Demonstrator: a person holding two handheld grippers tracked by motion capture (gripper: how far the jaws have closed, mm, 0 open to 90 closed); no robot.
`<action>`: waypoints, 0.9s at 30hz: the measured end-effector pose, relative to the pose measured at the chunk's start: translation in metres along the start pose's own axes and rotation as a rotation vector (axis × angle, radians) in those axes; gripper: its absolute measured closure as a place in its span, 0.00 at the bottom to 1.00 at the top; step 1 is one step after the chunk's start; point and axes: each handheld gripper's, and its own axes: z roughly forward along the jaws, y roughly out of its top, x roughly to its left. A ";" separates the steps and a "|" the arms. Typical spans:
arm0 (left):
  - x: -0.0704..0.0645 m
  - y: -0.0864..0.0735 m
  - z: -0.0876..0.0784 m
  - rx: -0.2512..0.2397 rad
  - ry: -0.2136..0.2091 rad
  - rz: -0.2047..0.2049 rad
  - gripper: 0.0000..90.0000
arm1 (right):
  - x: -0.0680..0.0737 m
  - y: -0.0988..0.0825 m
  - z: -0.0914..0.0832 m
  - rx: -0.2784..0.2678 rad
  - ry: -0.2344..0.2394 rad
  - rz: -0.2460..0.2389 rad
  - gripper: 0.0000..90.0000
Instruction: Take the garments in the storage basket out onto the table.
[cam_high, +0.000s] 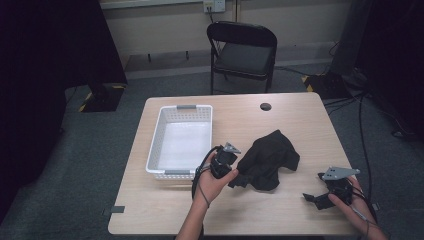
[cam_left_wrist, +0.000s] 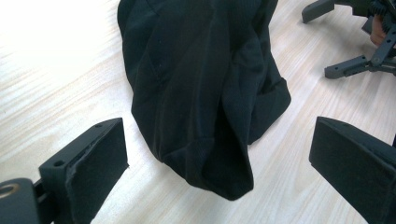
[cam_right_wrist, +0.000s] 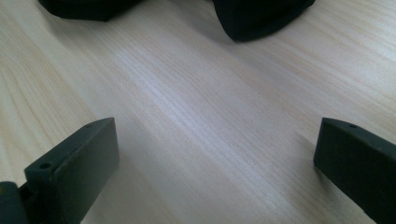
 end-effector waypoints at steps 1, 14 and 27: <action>-0.001 -0.002 0.000 0.000 -0.004 -0.004 0.04 | 0.000 0.000 0.000 0.000 0.000 0.000 0.00; 0.000 -0.020 0.001 0.012 -0.029 -0.017 0.04 | 0.000 0.000 0.000 0.000 0.000 0.000 0.00; -0.002 -0.036 0.001 0.003 -0.022 -0.026 0.04 | 0.000 0.000 0.000 0.000 0.000 0.000 0.00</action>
